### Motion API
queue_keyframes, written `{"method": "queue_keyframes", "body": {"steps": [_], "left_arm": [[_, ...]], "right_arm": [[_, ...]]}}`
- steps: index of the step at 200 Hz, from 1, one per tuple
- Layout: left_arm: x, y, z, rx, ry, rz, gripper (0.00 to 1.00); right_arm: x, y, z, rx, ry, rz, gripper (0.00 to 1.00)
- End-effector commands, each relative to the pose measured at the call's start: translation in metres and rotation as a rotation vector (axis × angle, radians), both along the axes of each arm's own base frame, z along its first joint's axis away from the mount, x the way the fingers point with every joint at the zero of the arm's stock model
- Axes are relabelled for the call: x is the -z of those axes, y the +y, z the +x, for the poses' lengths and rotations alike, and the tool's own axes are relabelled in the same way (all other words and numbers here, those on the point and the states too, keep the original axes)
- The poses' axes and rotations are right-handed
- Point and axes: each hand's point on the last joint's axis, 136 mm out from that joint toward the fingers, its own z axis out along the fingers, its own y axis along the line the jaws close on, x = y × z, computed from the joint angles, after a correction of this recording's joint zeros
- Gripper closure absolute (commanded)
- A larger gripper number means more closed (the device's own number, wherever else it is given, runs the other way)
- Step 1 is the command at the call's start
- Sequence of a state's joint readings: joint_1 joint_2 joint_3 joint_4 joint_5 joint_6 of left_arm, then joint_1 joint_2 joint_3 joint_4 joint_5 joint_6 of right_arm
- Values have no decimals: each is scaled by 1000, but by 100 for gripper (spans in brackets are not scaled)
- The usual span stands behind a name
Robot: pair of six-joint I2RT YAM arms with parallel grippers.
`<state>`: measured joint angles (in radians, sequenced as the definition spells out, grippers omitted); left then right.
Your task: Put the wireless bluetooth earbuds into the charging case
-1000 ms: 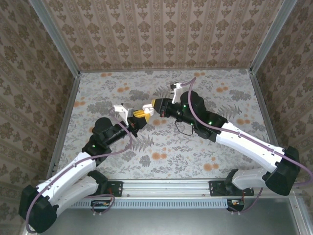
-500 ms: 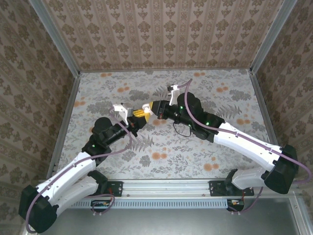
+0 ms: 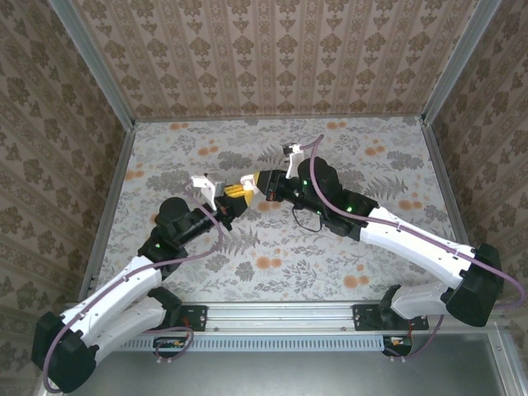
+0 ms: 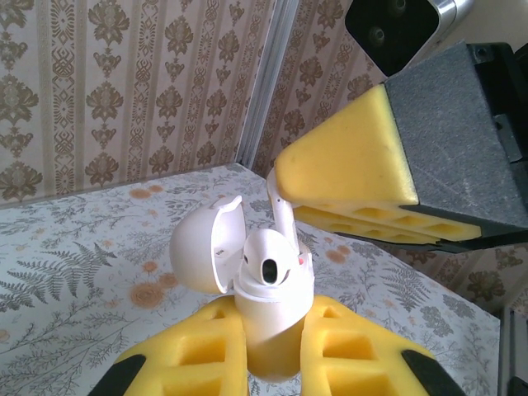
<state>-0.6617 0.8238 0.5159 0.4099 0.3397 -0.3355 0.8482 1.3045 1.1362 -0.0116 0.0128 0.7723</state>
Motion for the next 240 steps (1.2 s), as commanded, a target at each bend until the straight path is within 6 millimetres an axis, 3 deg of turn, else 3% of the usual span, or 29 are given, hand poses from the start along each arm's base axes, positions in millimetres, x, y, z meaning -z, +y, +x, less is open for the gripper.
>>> {"method": "queue_keyframes", "body": {"steps": [1, 101, 240], "left_arm": [[-34, 1, -3, 1, -62, -66, 100], [-37, 1, -4, 0, -73, -69, 100], [-36, 2, -5, 3, -70, -70, 100]], "right_arm": [[8, -2, -2, 3, 5, -34, 90], [21, 3, -15, -55, 38, -67, 89], [1, -7, -18, -40, 8, -81, 66]]}}
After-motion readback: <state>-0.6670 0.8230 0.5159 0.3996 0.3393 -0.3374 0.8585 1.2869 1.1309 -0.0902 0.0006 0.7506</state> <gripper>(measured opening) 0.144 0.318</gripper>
